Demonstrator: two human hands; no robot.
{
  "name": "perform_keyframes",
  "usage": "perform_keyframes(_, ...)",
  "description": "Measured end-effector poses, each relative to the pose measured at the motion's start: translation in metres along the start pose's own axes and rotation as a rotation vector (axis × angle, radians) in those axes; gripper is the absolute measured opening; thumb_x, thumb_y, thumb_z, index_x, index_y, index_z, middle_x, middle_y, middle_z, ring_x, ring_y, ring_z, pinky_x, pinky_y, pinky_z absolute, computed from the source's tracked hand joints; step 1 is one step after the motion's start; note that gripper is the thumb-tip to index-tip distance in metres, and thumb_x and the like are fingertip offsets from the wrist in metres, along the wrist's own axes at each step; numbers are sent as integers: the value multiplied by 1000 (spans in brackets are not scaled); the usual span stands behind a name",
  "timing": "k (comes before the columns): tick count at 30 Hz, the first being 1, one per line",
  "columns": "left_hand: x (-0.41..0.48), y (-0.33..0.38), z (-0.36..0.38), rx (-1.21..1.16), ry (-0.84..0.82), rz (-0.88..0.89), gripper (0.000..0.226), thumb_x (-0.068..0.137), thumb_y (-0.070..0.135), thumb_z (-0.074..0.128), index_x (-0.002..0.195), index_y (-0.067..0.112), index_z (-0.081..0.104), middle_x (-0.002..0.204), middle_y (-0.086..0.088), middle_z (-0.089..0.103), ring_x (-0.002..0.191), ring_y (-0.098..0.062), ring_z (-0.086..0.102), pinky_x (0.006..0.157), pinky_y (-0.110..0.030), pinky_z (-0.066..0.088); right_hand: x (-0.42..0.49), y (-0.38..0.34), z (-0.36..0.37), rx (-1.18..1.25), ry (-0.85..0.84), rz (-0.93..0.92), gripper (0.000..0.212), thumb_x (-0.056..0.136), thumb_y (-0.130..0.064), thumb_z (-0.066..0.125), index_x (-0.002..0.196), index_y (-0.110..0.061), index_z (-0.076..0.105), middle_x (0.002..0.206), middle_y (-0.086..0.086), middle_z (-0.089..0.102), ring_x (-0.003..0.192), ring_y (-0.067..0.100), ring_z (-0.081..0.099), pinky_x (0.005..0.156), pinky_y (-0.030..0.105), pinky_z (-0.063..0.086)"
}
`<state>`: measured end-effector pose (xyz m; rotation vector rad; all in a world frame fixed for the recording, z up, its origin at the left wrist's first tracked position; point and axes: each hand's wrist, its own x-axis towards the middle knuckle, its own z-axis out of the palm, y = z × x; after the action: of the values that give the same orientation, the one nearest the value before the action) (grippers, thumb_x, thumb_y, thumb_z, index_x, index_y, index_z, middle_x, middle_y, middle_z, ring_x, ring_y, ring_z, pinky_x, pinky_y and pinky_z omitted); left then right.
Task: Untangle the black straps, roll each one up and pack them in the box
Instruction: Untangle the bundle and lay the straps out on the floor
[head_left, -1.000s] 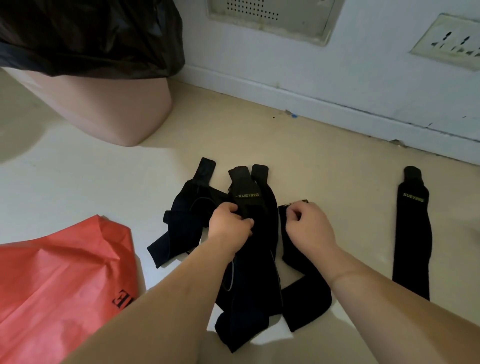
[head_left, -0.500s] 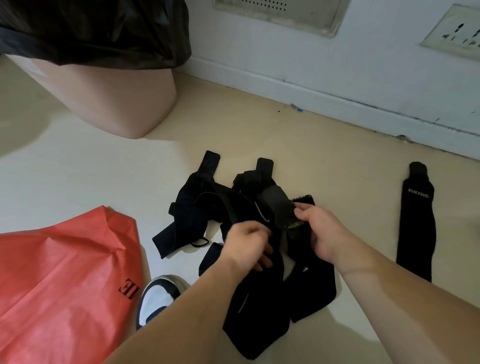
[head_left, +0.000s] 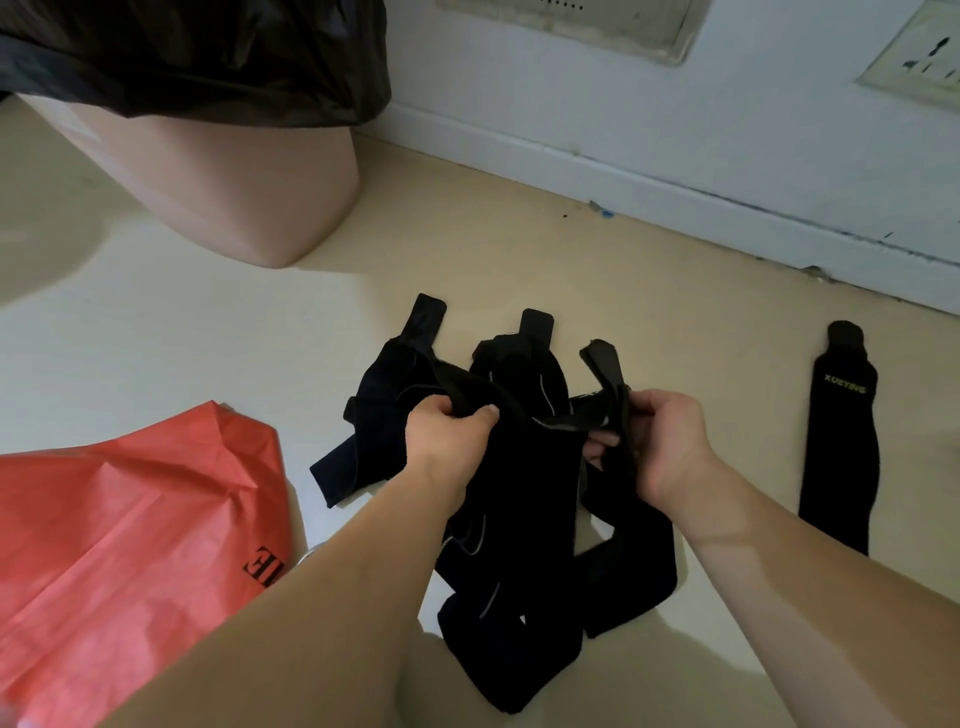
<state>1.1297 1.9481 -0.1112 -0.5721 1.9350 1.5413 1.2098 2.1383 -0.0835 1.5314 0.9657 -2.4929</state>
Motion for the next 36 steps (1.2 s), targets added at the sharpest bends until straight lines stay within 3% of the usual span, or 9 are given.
perform_keyframes(4, 8, -2, -8, 92, 106, -14, 27, 84, 20, 79, 106, 14, 65, 101, -8, 75, 87, -25, 75, 78, -40, 66, -6, -9, 11, 78, -29, -21, 33, 99, -11, 46, 118, 0, 71, 104, 16, 77, 80, 33, 76, 71, 38, 62)
perform_keyframes(7, 4, -3, -13, 292, 203, 27, 47, 81, 23, 83, 115, 15, 52, 118, -4, 60, 98, -25, 66, 82, -41, 61, -6, -10, 14, -7, -32, -41, 55, 94, -13, 54, 148, -4, 58, 118, 14, 69, 99, 36, 72, 87, 44, 60)
perform_keyframes(12, -19, -2, 4, 739, 134, 539, 53, 83, 33, 84, 125, 25, 52, 132, 4, 44, 110, -19, 57, 82, -35, 53, -15, -1, 18, -127, -36, -24, 41, 103, -46, 56, 103, -10, 77, 90, 11, 78, 69, 28, 77, 65, 35, 62)
perform_keyframes(15, -27, -8, 16, 732, -75, 490, 56, 87, 43, 82, 132, 26, 55, 131, 8, 48, 109, -13, 59, 89, -30, 55, -19, 1, 10, -181, -35, 44, 62, 104, -60, 52, 83, -8, 79, 81, 14, 78, 64, 28, 77, 73, 40, 55)
perform_keyframes(18, -24, -16, 10, 553, 120, 339, 53, 90, 36, 80, 131, 19, 51, 136, 1, 46, 106, -20, 60, 89, -34, 52, -22, 2, 8, -141, 9, 22, 50, 106, -46, 51, 79, -11, 74, 76, 8, 73, 53, 24, 71, 57, 29, 53)
perform_keyframes(22, -9, -13, -14, 282, 251, 14, 64, 88, 33, 84, 135, 13, 47, 136, -6, 50, 99, -24, 60, 88, -38, 55, -24, 5, 13, -129, 10, -3, 31, 103, -35, 59, 100, -8, 73, 98, 11, 74, 84, 29, 73, 76, 40, 56)
perform_keyframes(26, -4, -4, -19, -6, 122, 15, 49, 91, 15, 81, 134, 14, 58, 106, -1, 69, 87, -14, 66, 67, -24, 53, -17, 14, 22, -202, 36, -39, 13, 101, -11, 60, 115, -9, 61, 115, 10, 70, 96, 25, 68, 71, 38, 55)
perform_keyframes(29, -14, -10, -15, 95, 30, 46, 30, 89, 9, 79, 112, 14, 62, 100, -6, 75, 85, -20, 74, 71, -32, 63, -5, 23, 26, -344, 68, -70, 60, 94, 7, 63, 147, -17, 55, 123, 11, 70, 107, 29, 71, 78, 44, 62)
perform_keyframes(36, -36, -57, -27, 103, -195, -155, 26, 89, 10, 84, 111, 11, 69, 98, -10, 80, 72, -20, 73, 62, -29, 61, -6, 38, 29, -669, 63, -108, 65, 91, 11, 67, 141, -31, 66, 124, 6, 72, 111, 30, 70, 100, 50, 60)
